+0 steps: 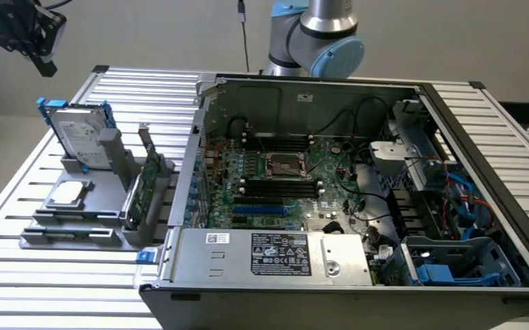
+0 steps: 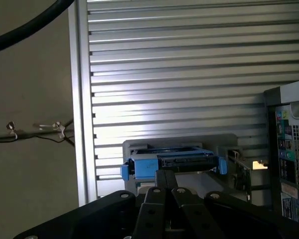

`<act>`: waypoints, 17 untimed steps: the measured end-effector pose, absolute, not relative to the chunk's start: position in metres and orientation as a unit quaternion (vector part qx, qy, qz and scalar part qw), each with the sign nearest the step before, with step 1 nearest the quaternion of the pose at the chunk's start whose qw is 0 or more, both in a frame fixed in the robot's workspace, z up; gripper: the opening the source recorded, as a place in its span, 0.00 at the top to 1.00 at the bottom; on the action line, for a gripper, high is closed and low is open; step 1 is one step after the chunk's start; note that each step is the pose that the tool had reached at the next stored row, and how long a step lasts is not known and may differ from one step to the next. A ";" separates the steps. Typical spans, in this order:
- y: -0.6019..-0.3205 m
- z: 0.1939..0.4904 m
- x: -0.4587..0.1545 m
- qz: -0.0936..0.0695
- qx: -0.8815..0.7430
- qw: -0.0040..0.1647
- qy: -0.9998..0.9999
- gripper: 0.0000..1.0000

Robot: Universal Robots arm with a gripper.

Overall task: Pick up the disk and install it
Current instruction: 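Pick up the disk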

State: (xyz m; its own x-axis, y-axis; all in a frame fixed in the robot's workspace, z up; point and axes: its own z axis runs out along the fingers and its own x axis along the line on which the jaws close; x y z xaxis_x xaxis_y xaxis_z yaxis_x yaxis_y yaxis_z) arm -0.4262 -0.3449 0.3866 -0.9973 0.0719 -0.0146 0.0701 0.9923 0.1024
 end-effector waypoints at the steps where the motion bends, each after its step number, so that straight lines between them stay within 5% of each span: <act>1: -0.345 0.387 -0.426 0.051 0.036 0.009 0.998 0.89; 17: -0.345 0.381 -0.426 0.050 -0.052 -0.011 0.997 0.89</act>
State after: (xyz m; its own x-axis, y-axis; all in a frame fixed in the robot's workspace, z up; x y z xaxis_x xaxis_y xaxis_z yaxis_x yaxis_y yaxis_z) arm -0.4261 -0.3449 0.3809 -0.9943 -0.1056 0.0165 -0.1035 0.9896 0.1002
